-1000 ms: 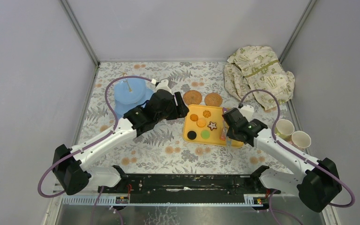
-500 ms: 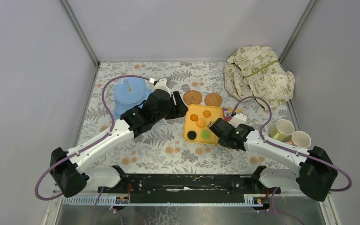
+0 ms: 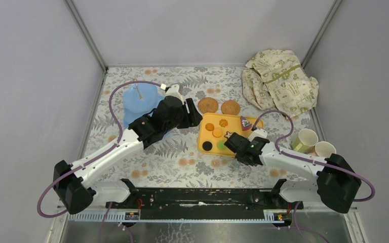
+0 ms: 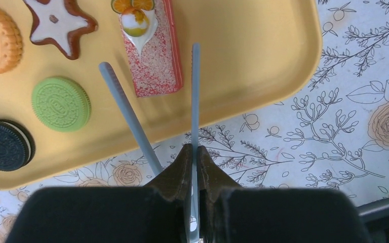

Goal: Serve the afternoon tea
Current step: Place the clamp on the tray.

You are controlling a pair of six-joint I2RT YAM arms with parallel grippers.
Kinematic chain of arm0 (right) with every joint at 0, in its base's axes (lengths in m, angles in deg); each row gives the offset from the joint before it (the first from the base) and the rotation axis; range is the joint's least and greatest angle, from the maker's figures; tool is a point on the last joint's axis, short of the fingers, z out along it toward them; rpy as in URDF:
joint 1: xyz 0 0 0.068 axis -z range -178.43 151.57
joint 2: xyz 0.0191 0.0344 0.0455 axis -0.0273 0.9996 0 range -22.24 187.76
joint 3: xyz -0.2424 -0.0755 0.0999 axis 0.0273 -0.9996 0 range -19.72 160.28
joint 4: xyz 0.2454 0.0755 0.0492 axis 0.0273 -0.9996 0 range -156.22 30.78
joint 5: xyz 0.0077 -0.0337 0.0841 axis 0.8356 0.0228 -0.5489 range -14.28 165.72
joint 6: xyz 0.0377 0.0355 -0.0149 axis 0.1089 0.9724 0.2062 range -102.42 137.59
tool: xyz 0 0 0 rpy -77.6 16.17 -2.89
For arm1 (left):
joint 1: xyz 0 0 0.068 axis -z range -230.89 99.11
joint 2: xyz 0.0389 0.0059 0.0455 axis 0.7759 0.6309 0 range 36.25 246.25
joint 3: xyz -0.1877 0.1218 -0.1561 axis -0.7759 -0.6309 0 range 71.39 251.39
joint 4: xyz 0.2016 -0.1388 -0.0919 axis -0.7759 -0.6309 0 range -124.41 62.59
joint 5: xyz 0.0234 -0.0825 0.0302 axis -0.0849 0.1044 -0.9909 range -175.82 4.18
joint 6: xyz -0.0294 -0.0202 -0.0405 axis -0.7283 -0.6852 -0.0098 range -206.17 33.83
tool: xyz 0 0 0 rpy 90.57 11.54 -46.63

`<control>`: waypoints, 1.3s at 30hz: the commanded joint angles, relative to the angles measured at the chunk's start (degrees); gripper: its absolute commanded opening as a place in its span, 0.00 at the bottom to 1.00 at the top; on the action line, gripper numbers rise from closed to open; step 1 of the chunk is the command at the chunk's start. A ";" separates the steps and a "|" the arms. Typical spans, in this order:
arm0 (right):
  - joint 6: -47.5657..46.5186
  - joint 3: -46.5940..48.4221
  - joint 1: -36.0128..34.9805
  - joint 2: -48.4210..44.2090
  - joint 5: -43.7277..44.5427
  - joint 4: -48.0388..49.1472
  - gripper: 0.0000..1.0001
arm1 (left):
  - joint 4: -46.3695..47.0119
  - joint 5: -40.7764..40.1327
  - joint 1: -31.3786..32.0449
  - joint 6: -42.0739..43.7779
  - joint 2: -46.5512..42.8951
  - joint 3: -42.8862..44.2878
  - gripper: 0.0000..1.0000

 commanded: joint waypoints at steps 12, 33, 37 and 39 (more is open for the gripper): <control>2.67 1.39 -0.67 4.88 4.92 2.12 0.12 | 2.24 2.59 -1.46 1.49 0.62 -1.87 0.69; 1.78 7.70 -4.65 5.95 10.32 -4.76 0.61 | 2.68 3.53 -2.01 1.06 -0.76 -3.19 0.69; 4.80 8.47 -8.06 6.95 11.16 -7.03 0.62 | 2.55 3.40 -1.96 0.93 -1.49 -3.57 0.69; 6.33 8.94 -10.04 7.92 11.71 -8.19 0.62 | 2.55 3.42 -2.01 0.89 -1.75 -3.82 0.69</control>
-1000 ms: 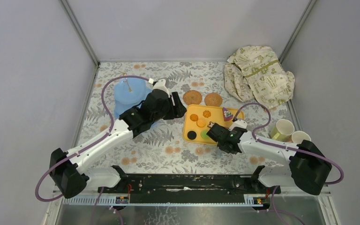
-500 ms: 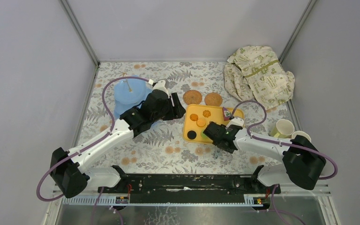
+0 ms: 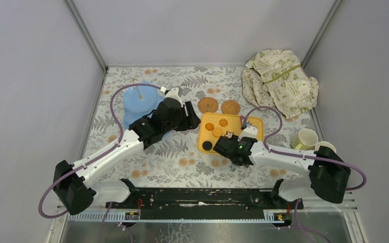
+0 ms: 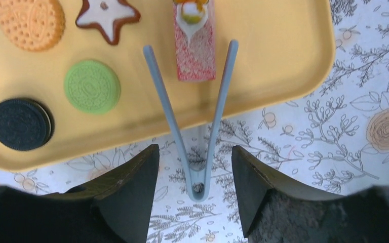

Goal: Serve the afternoon tea
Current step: Place the clamp on the tray.

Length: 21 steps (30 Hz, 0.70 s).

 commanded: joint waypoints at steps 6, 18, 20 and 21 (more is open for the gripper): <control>9.86 4.49 -8.03 6.00 6.90 -8.61 0.63 | 2.40 0.50 -0.42 0.56 -2.70 -1.71 0.69; 12.15 -0.85 -8.74 5.73 6.80 -4.13 0.62 | 2.39 -0.19 -0.50 0.52 -3.81 -2.84 0.69; 12.16 -1.05 -8.77 6.46 6.88 -3.77 0.62 | 2.48 -0.25 -0.44 0.47 -3.79 -2.88 0.69; 12.13 -1.25 -8.74 6.54 6.93 -3.42 0.62 | 2.55 -0.23 -0.49 0.47 -3.69 -2.88 0.69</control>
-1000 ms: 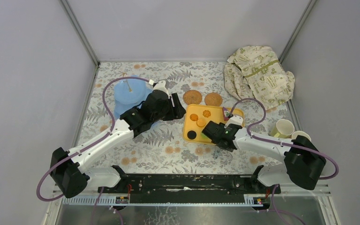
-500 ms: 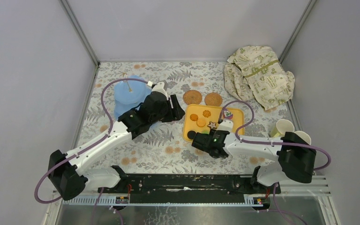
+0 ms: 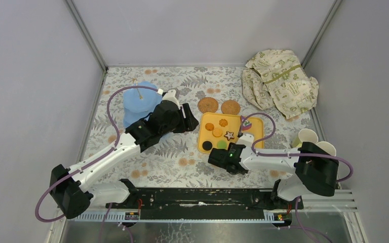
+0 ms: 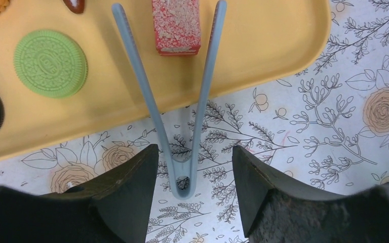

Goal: Serve the afternoon tea
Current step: Place the clamp on the tray, then pick up the desert from the tray.

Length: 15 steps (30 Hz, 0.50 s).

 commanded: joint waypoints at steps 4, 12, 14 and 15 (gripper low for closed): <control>1.56 -1.98 -0.53 -0.11 3.91 2.83 0.60 | 2.69 -0.35 -0.52 0.39 -0.56 -0.91 0.69; 0.06 -3.02 -0.43 0.67 4.68 4.90 0.53 | 3.32 -0.10 -0.44 0.12 -0.01 -1.29 0.69; -0.14 -3.28 -0.43 0.74 4.79 5.48 0.51 | 3.38 -0.09 -0.48 0.08 0.15 -1.34 0.69; -0.20 -3.41 -0.43 0.84 4.79 5.59 0.50 | 3.43 -0.09 -0.46 0.04 0.19 -1.30 0.69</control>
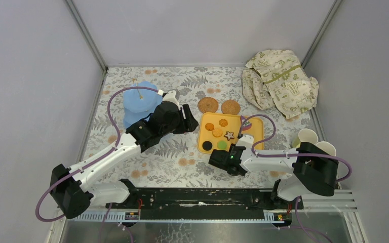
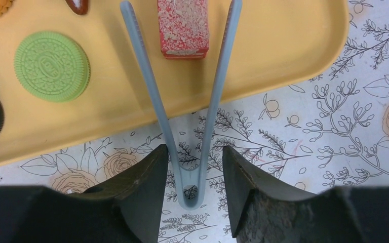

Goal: Serve the afternoon tea
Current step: Pick up the desert from the tray.

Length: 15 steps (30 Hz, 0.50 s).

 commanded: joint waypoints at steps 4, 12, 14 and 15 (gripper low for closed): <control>-0.05 -1.53 -0.14 0.68 3.34 1.79 0.48 | 3.48 0.08 -0.49 -0.03 0.37 -0.71 0.69; -1.64 -2.55 1.71 -0.54 1.92 3.66 0.47 | 3.67 0.18 -0.54 -0.03 0.58 -0.64 0.69; -2.56 -2.67 2.45 -1.16 1.69 4.44 0.44 | 3.67 0.18 -0.50 -0.03 0.59 -0.55 0.69; -3.08 -2.79 2.89 -1.51 1.44 4.85 0.43 | 3.67 0.17 -0.51 -0.01 0.60 -0.55 0.69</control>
